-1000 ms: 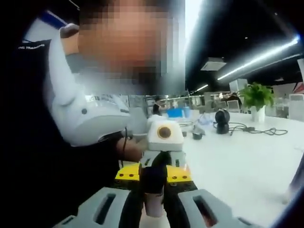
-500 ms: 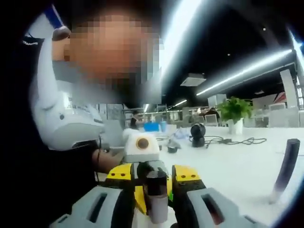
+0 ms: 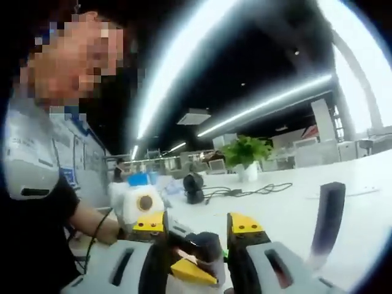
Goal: Pick up cosmetic bottle twist off cap place on table pick up cap screw tight cap place on table
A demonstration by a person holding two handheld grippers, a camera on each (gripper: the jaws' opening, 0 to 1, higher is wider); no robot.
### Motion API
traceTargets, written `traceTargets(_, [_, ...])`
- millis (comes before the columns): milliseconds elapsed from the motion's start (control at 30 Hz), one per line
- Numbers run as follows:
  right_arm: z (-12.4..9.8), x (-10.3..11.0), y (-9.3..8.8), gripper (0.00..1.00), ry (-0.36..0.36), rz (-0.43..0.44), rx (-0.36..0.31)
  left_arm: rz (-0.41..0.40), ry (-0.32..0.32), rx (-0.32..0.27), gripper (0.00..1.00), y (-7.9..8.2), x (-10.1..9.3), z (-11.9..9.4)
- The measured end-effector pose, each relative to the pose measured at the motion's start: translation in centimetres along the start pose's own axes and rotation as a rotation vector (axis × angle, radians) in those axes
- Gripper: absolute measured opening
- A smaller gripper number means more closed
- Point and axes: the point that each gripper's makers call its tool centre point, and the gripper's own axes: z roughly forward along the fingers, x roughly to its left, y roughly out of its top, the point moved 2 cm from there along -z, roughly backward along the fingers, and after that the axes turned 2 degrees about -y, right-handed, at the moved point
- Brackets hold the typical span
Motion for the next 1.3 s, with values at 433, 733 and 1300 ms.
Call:
traceTargets(433, [1.4,-1.1,-0.7,0.26,-0.320,-0.124,0.022,-0.021,0.210,0.007,0.08,-0.2,2.8,-0.3])
traceTargets(733, [2.4,-1.4,-2.2,0.17,-0.394,-0.169,0.088,0.015,0.217,0.019,0.08,-0.2,2.6,-0.2])
traceTargets(1300, [-1.3,0.0,-1.3,0.10,-0.206,-0.081,0.082,0.022,0.064,-0.019,0.07,0.7,-1.1,-0.3])
